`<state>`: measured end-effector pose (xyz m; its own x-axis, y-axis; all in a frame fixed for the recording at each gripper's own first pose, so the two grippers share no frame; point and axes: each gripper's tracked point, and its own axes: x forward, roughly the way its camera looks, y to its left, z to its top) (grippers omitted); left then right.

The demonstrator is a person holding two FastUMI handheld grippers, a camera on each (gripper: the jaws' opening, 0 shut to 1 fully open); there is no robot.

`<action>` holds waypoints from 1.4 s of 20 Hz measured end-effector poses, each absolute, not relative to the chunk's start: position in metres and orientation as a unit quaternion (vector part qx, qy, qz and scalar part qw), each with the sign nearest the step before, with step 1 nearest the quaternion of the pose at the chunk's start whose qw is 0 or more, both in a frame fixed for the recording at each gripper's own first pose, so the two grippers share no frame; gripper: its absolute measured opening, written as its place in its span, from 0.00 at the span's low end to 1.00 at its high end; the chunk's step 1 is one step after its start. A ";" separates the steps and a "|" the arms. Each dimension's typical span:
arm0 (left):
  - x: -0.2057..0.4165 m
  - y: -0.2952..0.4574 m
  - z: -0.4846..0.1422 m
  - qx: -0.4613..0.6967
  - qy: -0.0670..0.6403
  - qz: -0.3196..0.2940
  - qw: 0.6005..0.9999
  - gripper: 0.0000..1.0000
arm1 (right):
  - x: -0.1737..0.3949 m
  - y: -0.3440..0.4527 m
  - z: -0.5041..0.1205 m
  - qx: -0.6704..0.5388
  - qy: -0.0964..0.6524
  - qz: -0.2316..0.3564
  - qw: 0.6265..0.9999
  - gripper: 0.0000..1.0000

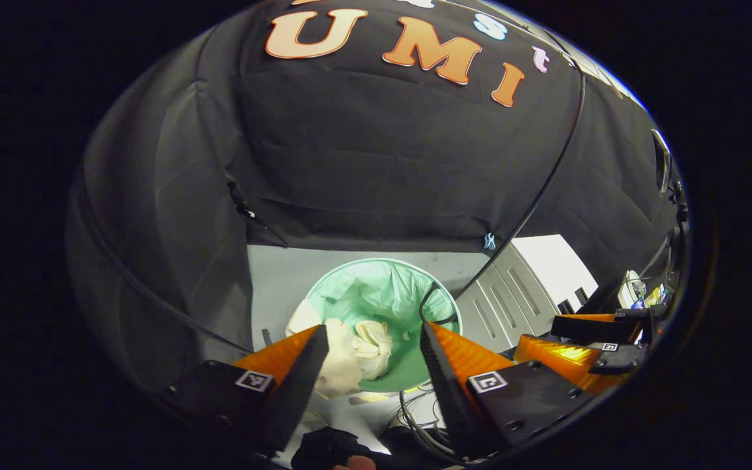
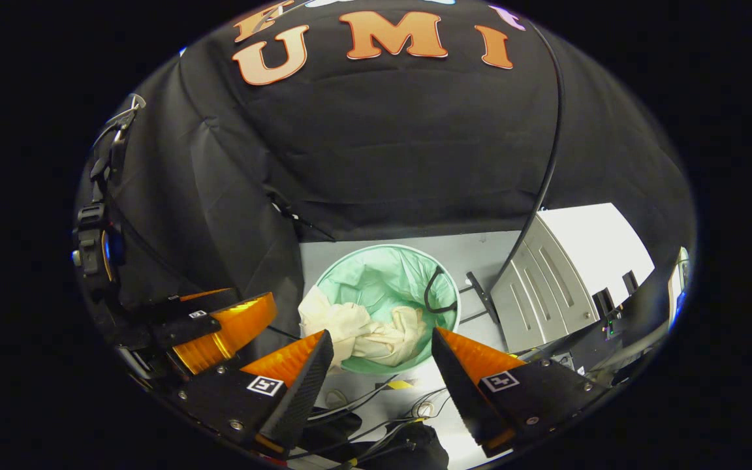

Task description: Grasp the clothes on the hanger with both hands and then place them into the laundry hamper below.

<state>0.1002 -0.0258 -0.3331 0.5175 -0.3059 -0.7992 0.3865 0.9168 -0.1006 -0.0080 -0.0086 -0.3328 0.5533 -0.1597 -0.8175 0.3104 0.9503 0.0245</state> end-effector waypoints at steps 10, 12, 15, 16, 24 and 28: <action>0.127 -0.033 -0.240 0.044 0.329 -0.203 0.921 0.98 | 0.006 -0.027 -0.256 0.074 0.370 -0.157 0.912 0.95; 0.140 -0.035 -0.209 0.041 0.293 -0.201 0.934 1.00 | 0.018 -0.033 -0.222 0.060 0.332 -0.161 0.928 0.95; 0.151 -0.043 -0.168 0.043 0.245 -0.202 0.947 1.00 | 0.031 -0.040 -0.161 0.019 0.267 -0.161 0.950 0.95; 0.155 -0.048 -0.155 0.039 0.227 -0.206 0.951 1.00 | 0.033 -0.039 -0.138 0.008 0.244 -0.160 0.957 0.95; 0.168 -0.064 -0.064 0.013 0.118 -0.216 0.969 0.95 | 0.029 -0.043 -0.016 -0.010 0.073 -0.154 0.985 0.95; 0.169 -0.063 -0.028 0.012 0.057 -0.219 0.974 0.95 | 0.025 -0.044 0.015 -0.030 0.027 -0.145 0.989 0.94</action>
